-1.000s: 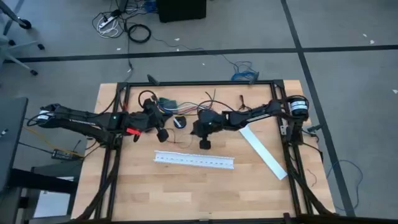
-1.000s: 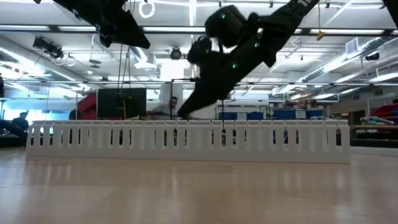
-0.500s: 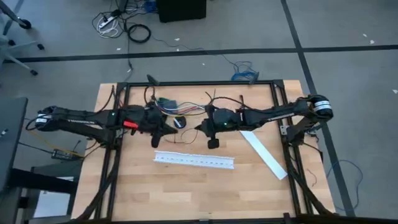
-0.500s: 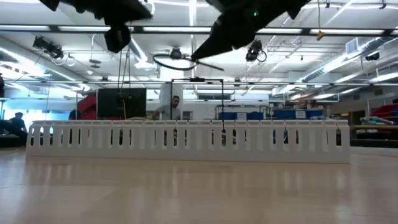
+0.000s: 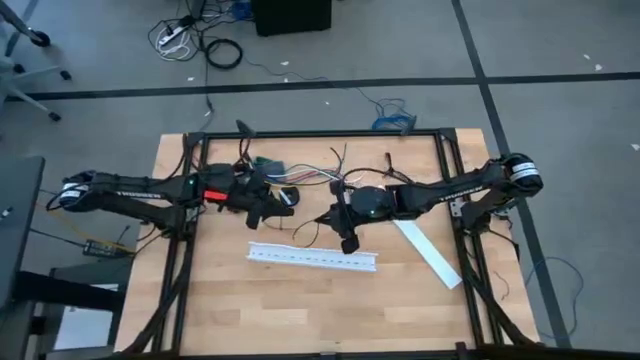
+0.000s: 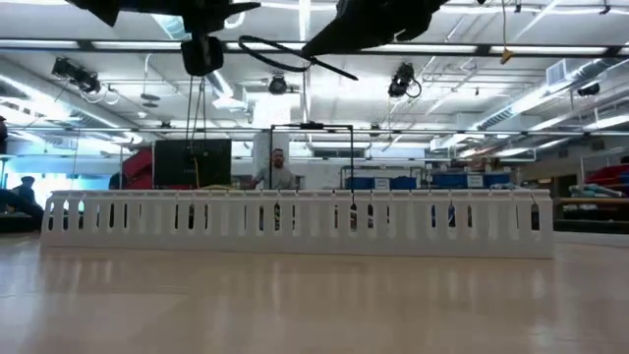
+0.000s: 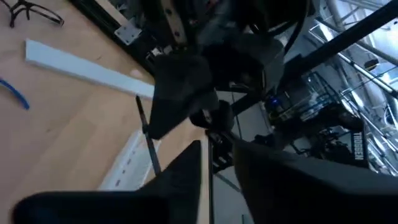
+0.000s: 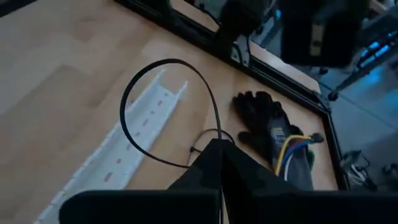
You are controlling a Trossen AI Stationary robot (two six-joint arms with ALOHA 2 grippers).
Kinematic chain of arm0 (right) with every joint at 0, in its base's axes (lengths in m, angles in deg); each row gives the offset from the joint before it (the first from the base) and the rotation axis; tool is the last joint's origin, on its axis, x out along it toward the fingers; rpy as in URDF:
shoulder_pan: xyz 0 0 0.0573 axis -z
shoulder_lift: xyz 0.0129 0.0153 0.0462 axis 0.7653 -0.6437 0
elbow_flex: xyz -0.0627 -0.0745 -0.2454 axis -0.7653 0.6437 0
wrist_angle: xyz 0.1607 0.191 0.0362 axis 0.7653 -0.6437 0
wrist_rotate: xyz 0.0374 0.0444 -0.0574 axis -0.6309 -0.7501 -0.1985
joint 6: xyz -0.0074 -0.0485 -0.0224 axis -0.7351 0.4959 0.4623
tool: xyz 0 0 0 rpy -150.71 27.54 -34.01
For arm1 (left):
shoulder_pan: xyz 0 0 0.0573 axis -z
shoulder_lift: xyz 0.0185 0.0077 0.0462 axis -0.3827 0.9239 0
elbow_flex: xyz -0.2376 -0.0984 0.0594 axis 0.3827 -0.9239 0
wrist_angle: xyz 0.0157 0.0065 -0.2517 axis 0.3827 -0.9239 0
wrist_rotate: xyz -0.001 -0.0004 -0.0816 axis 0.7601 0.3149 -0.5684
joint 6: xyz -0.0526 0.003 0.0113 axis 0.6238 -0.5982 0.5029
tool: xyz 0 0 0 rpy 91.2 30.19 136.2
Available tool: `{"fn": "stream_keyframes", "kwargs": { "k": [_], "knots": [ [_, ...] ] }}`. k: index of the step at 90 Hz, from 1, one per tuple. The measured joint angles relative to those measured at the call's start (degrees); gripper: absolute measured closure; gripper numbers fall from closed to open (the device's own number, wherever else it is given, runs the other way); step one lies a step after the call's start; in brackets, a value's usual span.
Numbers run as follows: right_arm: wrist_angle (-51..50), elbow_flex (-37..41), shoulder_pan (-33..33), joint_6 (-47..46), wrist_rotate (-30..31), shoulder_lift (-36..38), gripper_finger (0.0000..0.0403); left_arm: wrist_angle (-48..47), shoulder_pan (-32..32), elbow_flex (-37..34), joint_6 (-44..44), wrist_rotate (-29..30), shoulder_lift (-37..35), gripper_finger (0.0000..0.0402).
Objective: Ziptie cables
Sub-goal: Wrap the cable wires with the black zip tie
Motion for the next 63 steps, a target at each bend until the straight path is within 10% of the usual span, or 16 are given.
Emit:
{"fn": "stream_keyframes", "kwargs": {
  "k": [23,63],
  "knots": [
    [3.58,0.0,-0.7,3.08,0.04,0.0,0.0403,2.45,0.23,0.02,7.03,-3.49,4.38,0.0209],
    [4.67,-0.02,-0.68,5.17,0.04,0.0,0.0402,14.31,0.07,0.0,12.35,-11.02,14.27,0.0204]
  ]
}}
